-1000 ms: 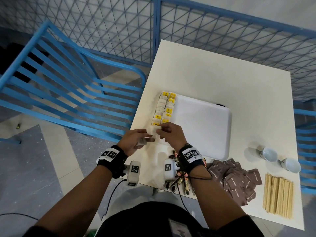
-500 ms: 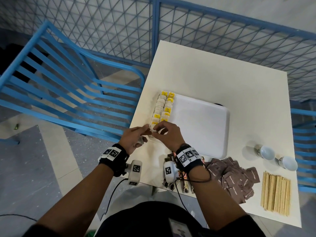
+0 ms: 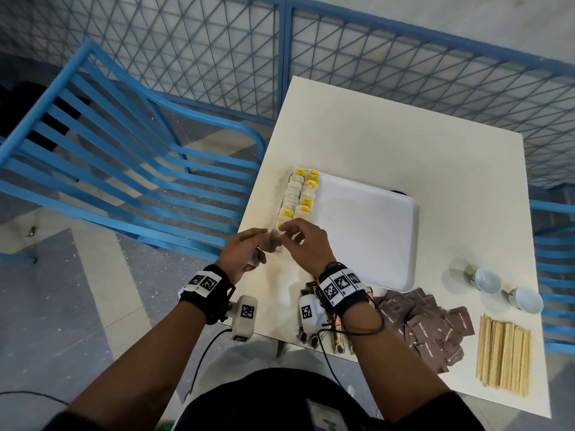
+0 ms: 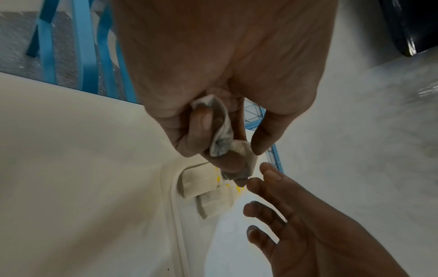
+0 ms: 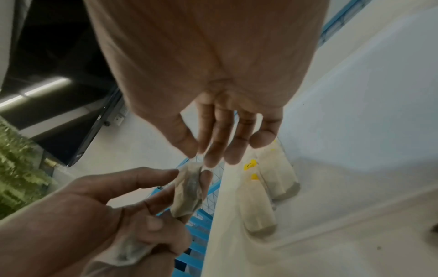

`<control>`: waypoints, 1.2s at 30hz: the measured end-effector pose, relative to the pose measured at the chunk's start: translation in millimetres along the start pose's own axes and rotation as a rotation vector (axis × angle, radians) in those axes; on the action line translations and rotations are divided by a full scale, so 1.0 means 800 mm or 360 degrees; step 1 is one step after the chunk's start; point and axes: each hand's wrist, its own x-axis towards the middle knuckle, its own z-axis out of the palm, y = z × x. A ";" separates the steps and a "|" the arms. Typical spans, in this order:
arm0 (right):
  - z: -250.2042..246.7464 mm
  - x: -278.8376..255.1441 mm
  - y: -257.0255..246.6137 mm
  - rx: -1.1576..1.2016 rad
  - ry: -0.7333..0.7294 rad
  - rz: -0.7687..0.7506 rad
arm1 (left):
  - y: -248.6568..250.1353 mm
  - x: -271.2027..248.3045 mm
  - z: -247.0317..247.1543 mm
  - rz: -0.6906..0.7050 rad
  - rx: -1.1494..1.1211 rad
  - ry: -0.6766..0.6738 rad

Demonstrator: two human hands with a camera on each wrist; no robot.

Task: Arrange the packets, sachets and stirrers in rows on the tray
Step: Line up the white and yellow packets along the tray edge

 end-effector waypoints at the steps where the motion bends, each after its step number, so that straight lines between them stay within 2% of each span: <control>1: 0.002 0.003 -0.001 0.0003 0.0021 0.0068 | 0.001 0.000 0.001 0.0010 0.0018 -0.0021; 3: 0.005 0.008 -0.001 -0.0061 -0.0031 0.0151 | 0.003 -0.003 0.002 0.0022 0.0061 -0.0075; 6: 0.004 0.013 -0.001 -0.0159 -0.0111 0.0082 | 0.007 -0.007 0.002 0.0018 0.0112 -0.0137; 11: -0.003 0.014 -0.005 -0.0011 0.0014 0.0093 | 0.005 -0.006 -0.002 0.0112 0.0226 -0.0237; 14: -0.006 0.014 -0.006 0.0040 0.0023 0.0073 | 0.005 -0.008 -0.002 0.0206 0.0356 -0.0189; 18: -0.006 0.013 -0.008 0.0072 -0.0001 0.0052 | 0.000 -0.006 -0.002 0.0220 0.0309 -0.0143; 20: -0.007 0.011 -0.012 0.0087 0.0054 -0.0035 | 0.001 -0.006 -0.001 0.0207 0.0318 -0.0143; 23: -0.007 0.010 -0.019 0.0143 0.0003 -0.0156 | 0.005 -0.008 0.002 0.0236 0.0392 -0.0114; 28: -0.010 0.015 -0.014 0.0009 0.0015 -0.0084 | 0.008 -0.008 0.004 0.0297 0.0353 -0.0083; 36: -0.010 0.016 -0.018 0.0039 0.0065 -0.0157 | 0.009 -0.009 0.005 0.0312 0.0371 -0.0108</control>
